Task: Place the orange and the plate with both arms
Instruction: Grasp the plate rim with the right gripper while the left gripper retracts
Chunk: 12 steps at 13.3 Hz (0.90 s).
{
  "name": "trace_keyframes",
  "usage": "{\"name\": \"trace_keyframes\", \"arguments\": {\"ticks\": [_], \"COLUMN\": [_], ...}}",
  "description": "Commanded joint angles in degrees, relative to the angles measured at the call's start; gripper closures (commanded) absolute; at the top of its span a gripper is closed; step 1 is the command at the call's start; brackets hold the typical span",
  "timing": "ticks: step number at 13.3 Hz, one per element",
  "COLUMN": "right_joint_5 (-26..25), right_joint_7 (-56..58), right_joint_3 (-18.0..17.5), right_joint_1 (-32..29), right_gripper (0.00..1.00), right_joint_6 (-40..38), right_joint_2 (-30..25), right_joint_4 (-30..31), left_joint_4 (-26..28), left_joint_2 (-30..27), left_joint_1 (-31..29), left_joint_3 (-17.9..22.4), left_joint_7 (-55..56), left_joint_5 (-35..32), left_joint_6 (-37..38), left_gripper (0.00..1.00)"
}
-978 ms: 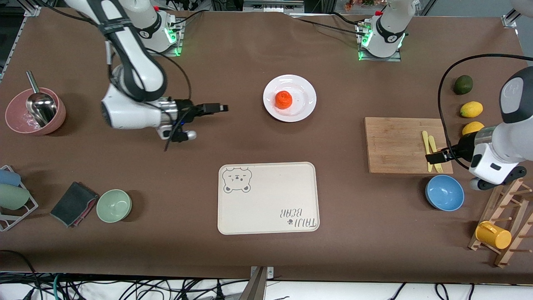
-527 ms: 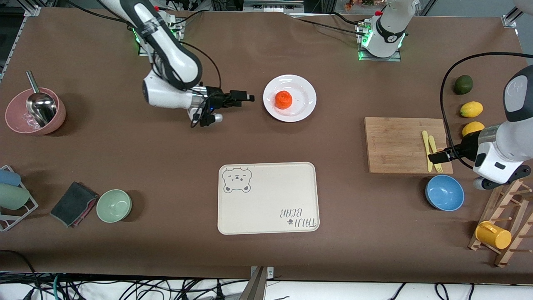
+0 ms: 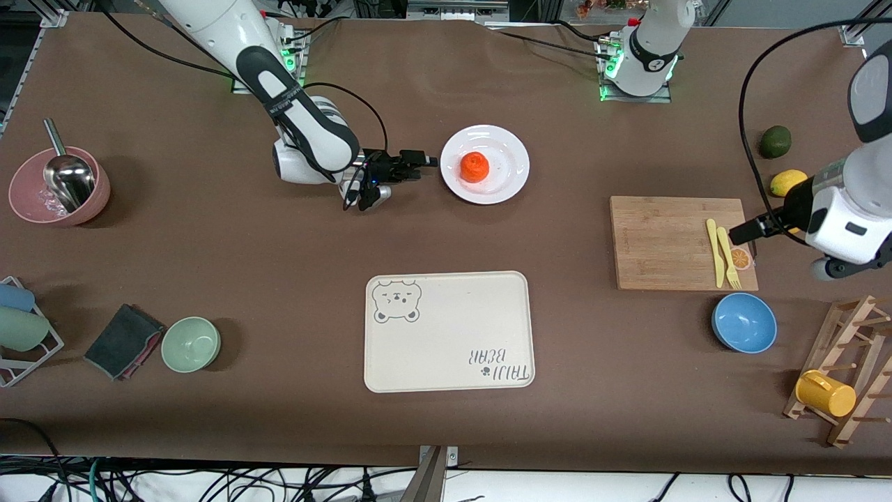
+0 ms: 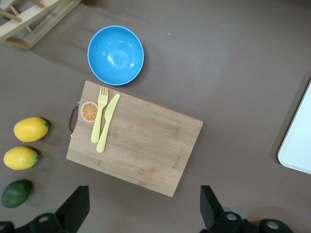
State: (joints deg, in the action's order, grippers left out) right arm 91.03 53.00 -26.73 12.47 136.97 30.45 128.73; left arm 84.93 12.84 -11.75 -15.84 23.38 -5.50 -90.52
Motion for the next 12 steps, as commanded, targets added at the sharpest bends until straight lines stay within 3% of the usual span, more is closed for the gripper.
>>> {"name": "trace_keyframes", "arguments": {"ticks": [1, 2, 5, 10, 12], "right_joint_5": [2.48, 2.48, 2.83, 2.83, 2.83], "right_joint_7": [1.14, 1.14, 1.32, 1.67, 1.67], "right_joint_3": [-0.43, -0.52, -0.43, -0.43, -0.43], "right_joint_1": [3.17, 3.96, 5.55, 7.48, 8.53], "right_gripper": [0.17, 0.25, 0.27, 0.31, 0.4], "right_joint_6": [4.08, 6.01, 8.22, 10.33, 10.33], "right_joint_2": [0.39, 0.57, 1.53, 3.29, 4.08], "right_joint_4": [-1.98, -2.6, -3.04, -4.62, -5.67], "left_joint_4": [5.95, 5.95, 5.95, 5.69, 6.12], "left_joint_2": [-7.12, -7.65, -9.59, -11.17, -11.17], "left_joint_1": [5.14, 6.2, 11.12, 11.92, 11.93], "left_joint_3": [6.86, 7.49, 12.48, 15.75, 16.37], "left_joint_7": [-6.83, -8.42, -13.42, -19.77, -20.56], "left_joint_5": [2.16, 2.16, 2.16, 9.27, 9.64], "left_joint_6": [-1.76, -1.59, -1.06, -1.59, -1.93], "left_gripper": [0.0, 0.0, 0.0, 0.0, 0.0]}}
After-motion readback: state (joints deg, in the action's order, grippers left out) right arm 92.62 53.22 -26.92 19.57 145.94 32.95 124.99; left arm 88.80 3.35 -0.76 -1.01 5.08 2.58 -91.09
